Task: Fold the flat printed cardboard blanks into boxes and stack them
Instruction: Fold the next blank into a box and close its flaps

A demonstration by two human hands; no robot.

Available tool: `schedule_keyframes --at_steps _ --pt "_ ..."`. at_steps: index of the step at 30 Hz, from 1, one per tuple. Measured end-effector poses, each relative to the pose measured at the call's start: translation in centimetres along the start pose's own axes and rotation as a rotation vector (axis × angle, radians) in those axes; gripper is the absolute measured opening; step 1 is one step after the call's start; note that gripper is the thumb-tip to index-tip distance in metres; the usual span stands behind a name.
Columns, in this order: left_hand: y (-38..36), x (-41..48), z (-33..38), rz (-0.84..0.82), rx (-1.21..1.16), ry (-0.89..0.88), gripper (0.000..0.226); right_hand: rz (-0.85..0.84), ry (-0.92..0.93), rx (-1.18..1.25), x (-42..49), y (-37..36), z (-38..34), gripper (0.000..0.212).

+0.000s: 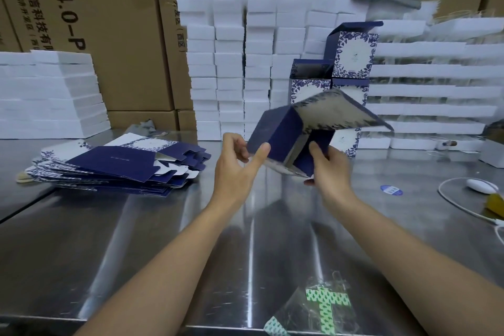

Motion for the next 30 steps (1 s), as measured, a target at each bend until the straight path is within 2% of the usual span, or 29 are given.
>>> schedule_keyframes --at_steps 2,5,8,11,15,18,21,26,30 --pt "-0.6 -0.2 0.0 -0.049 0.008 0.031 0.05 -0.06 -0.065 0.18 -0.6 -0.9 0.2 0.031" --pt "-1.9 -0.6 -0.4 -0.162 0.012 0.015 0.055 -0.299 -0.192 0.339 -2.1 -3.4 0.3 0.03" --pt "-2.3 -0.8 -0.6 -0.213 -0.006 0.013 0.057 -0.489 -0.29 0.319 -3.5 -5.0 0.4 0.041" --pt "-2.1 -0.6 -1.0 -0.192 -0.04 0.057 0.048 -0.578 -0.306 0.298 -4.1 -5.8 0.5 0.046" --pt "-1.5 -0.5 -2.2 -0.081 0.043 0.207 0.044 -0.531 -0.268 0.305 -4.2 -5.7 0.6 0.044" --pt "-2.1 -1.1 -2.8 -0.086 0.053 0.398 0.041 -0.49 -0.236 0.289 -4.3 -5.6 0.4 0.047" --pt "-3.1 -1.8 -3.2 -0.099 0.007 0.527 0.049 -0.451 -0.187 0.255 -4.1 -5.3 -0.1 0.046" --pt "-3.4 -2.1 -3.0 -0.086 -0.111 0.607 0.046 -0.423 -0.117 0.144 -3.8 -4.7 -0.4 0.035" --pt "-3.3 -2.5 -3.0 -0.054 -0.2 0.675 0.036 -0.446 -0.125 0.118 -3.9 -4.9 -0.4 0.035"
Point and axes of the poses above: each hand's wrist, its own x-axis towards the middle knuckle, its own y-axis out of the back of the hand, z = x × y, the point moved 7 cm from there along x, towards the middle knuckle, and after that the axes turned 7 degrees about -x, right-handed, at the moved point
